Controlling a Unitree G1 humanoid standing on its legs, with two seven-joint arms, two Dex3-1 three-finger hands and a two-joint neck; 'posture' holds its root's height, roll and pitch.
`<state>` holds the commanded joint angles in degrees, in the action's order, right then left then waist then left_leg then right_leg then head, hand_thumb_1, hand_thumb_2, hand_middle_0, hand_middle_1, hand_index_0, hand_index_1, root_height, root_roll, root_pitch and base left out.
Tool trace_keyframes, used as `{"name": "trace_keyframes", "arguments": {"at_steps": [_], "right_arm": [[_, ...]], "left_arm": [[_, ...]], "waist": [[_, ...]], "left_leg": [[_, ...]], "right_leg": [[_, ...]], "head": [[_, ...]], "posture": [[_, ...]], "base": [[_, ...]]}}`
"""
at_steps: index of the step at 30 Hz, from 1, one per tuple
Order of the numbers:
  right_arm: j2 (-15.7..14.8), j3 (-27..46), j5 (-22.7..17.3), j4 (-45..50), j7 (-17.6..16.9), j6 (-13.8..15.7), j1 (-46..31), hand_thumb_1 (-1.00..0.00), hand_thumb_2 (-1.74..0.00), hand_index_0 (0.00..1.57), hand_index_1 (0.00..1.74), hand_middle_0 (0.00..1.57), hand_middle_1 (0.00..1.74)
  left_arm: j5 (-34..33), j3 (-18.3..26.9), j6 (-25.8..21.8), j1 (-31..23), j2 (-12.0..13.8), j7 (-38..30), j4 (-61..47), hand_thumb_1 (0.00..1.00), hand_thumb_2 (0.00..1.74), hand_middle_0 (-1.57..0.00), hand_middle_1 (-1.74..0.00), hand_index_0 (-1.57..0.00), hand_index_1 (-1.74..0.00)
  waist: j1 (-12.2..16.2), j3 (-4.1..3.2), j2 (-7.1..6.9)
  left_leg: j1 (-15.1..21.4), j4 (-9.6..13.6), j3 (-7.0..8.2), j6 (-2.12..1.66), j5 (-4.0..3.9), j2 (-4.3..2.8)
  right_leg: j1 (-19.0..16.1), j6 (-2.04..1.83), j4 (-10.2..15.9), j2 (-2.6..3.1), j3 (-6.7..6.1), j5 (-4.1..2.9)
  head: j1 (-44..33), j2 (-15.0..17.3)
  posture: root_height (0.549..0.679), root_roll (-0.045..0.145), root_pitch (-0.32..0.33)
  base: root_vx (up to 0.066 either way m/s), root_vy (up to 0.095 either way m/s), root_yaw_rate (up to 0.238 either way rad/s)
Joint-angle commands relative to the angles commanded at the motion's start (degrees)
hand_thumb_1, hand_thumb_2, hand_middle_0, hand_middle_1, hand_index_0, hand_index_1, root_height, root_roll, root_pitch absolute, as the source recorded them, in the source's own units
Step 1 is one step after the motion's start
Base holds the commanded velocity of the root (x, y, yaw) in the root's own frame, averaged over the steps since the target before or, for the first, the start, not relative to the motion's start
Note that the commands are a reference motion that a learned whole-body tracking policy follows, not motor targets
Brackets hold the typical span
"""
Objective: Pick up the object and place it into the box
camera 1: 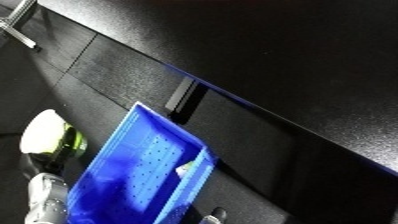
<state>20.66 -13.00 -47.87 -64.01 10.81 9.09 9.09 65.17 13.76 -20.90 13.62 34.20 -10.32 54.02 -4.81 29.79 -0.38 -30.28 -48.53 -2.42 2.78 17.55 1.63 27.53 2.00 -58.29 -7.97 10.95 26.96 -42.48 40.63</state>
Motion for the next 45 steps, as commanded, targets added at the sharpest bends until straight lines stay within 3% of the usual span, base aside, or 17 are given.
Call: {"name": "trace_keyframes", "arguments": {"at_steps": [6, 12, 25, 38, 45], "right_arm": [[-0.31, 0.11, 0.08, -0.47, 1.24, 0.51, -1.01, 0.0, 0.0, 0.0, 0.0, 0.0, 0.0], [-0.57, -0.64, 0.63, -0.71, 2.92, 0.41, -1.13, 0.0, 0.0, 0.0, 0.0, 0.0, 0.0], [-0.32, -1.53, 0.84, -1.32, 3.7, -0.29, -0.47, 0.0, 0.0, 0.0, 0.0, 0.0, 0.0], [-0.26, -2.08, -0.22, -0.97, 3.95, 0.01, 0.07, 0.0, 0.0, 0.0, 0.0, 0.0, 0.0], [-0.4, -2.55, -0.98, -0.04, 3.4, -0.05, 0.09, 0.0, 0.0, 0.0, 0.0, 0.0, 0.0]], "left_arm": [[1.5, -1.76, 5.39, 1.21, -0.78, 2.09, 4.77, 0.95, 1.65, -1.49, -1.65, -1.49, -1.65], [1.63, -2.81, 10.05, 3.53, -0.64, 5.53, 11.12, 0.65, 1.13, -1.02, -1.13, -1.02, -1.13], [0.27, -4.17, 14.17, 5.23, 0.13, 9.49, 18.81, 0.0, 0.0, 0.0, 0.0, 0.0, 0.0], [-1.01, -5.0, 13.66, 6.44, 0.62, 8.5, 20.46, 0.0, 0.0, 0.0, 0.0, 0.0, 0.0], [-2.2, -5.33, 13.14, 6.57, 0.86, 9.72, 20.64, 0.0, 0.0, 0.0, 0.0, 0.0, 0.0]], "waist": [[0.34, 0.0, -1.8], [1.06, 0.0, -3.0], [1.75, 0.0, -3.12], [1.7, 0.0, -3.06], [1.82, 0.0, -2.92]], "left_leg": [[0.49, 2.04, -0.45, 0.09, -0.89, -0.52], [0.93, 2.93, -0.51, 0.1, -1.19, -0.7], [1.45, 4.69, -0.26, -0.29, -1.58, -0.42], [1.45, 6.21, -0.22, -0.64, -2.29, -0.31], [1.43, 6.14, -0.1, -0.64, -2.07, -0.26]], "right_leg": [[-1.16, 0.01, 1.14, 0.67, 0.52, 0.04], [-1.79, 0.05, 2.05, 1.26, 0.62, -0.08], [-2.45, 0.01, 4.24, 1.74, 0.27, -0.58], [-2.14, -0.14, 5.72, 2.08, 0.28, -1.47], [-1.78, -0.26, 5.96, 1.99, 0.19, -1.87]], "head": [[-5.22, -1.42], [-7.78, -1.9], [-7.22, -2.33], [-4.49, -4.31], [-0.16, -5.54]], "posture": [[0.609, 0.039, -0.027], [0.611, 0.035, -0.028], [0.615, 0.035, -0.018], [0.619, 0.031, -0.003], [0.619, 0.029, 0.0]], "base": [[0.004, 0.003, 0.078], [0.003, 0.005, 0.005], [0.002, 0.016, -0.009], [-0.013, -0.003, -0.003], [-0.018, -0.016, -0.013]]}}
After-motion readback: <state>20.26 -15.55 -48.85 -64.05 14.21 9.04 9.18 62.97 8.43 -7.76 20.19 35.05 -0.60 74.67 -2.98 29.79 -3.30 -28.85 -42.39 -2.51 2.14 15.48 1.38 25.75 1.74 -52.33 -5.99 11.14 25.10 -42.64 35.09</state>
